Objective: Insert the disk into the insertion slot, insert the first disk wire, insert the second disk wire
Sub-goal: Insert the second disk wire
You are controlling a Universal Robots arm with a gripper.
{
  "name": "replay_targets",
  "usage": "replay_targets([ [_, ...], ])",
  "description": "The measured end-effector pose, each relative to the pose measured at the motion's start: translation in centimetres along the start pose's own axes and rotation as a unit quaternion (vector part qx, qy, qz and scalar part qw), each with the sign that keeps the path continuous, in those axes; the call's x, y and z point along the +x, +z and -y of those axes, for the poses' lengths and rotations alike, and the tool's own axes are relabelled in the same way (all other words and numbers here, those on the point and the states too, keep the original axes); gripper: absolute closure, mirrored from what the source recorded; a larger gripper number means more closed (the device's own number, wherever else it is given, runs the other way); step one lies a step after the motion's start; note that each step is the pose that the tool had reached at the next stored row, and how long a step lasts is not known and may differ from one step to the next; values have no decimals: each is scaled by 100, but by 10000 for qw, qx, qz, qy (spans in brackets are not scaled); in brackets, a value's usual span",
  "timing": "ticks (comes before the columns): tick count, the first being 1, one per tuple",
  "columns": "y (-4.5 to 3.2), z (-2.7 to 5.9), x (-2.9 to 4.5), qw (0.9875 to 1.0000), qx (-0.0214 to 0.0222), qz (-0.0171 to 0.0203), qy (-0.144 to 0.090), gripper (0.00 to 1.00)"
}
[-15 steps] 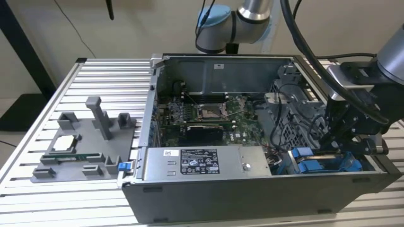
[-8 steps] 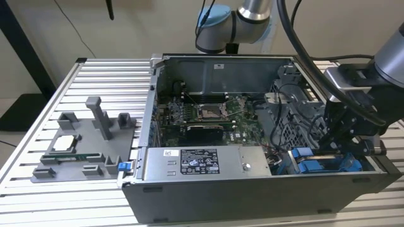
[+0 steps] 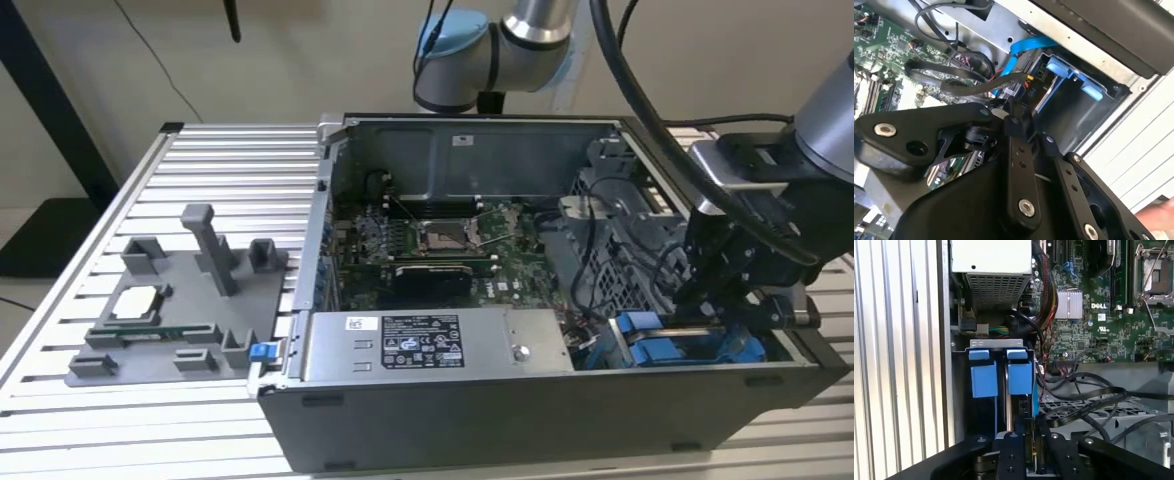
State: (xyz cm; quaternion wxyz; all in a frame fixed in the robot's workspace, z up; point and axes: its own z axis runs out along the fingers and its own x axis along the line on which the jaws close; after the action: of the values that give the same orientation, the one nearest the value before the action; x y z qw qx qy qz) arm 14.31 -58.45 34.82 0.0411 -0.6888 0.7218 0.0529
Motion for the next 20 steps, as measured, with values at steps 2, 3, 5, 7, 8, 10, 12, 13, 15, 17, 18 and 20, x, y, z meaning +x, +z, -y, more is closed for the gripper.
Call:
replay_targets([
  [2, -92, -2, -12, 10000, 0, 0, 0, 0],
  [3, -136, -3, -18, 10000, 0, 2, 0, 0],
  [5, -227, -5, -31, 10000, 0, 4, 0, 0],
  [7, -298, -6, -40, 10000, 0, 3, 0, 0],
  [8, -332, -7, -44, 10000, 0, 4, 0, 0],
  [10, -401, -9, -54, 10000, 0, 3, 1, 0],
  [12, -423, -9, -56, 10000, 0, 4, 1, 0],
  [13, -423, -9, -56, 10000, 0, 4, 1, 0],
  [15, -423, -9, -56, 10000, 0, 5, 1, 0],
  [17, -425, -9, -57, 10000, 0, 4, 1, 0],
  [18, -425, -9, -57, 10000, 0, 4, 1, 0],
  [20, -425, -9, -57, 10000, 0, 5, 1, 0],
])
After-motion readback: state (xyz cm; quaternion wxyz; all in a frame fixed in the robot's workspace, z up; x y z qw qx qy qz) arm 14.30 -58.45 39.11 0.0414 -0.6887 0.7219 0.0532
